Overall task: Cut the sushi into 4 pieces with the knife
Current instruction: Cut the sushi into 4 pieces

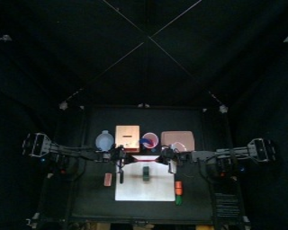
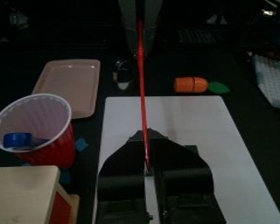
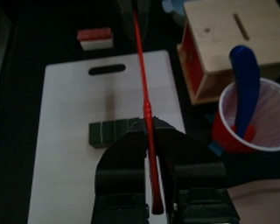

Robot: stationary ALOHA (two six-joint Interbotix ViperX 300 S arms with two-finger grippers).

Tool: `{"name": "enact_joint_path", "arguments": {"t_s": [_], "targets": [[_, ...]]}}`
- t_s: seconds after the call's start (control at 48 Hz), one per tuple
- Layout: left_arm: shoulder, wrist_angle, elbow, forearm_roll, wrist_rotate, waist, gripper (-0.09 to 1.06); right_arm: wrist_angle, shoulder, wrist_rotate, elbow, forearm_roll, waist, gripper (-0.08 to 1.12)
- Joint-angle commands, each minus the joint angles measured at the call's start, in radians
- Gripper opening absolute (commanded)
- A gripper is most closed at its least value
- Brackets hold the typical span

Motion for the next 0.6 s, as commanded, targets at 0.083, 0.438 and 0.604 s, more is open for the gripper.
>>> {"name": "enact_joint_path", "arguments": {"t_s": [0.083, 0.438, 0.604], "targets": [[0.002, -0.005, 0.011, 0.023, 0.0, -0.002, 0.26, 0.064, 0.029, 0.002, -0.026, -0.003, 0.017, 0.08], [0.112, -0.109, 0.032, 0.035, 0.0, -0.018, 0.26, -0.032, 0.109, 0.0, 0.031, -0.023, 0.028, 0.08], [0.187, -0.195, 0.031, 0.035, 0.0, -0.025, 0.26, -0.083, 0.126, 0.002, 0.049, -0.015, 0.035, 0.08]]}}
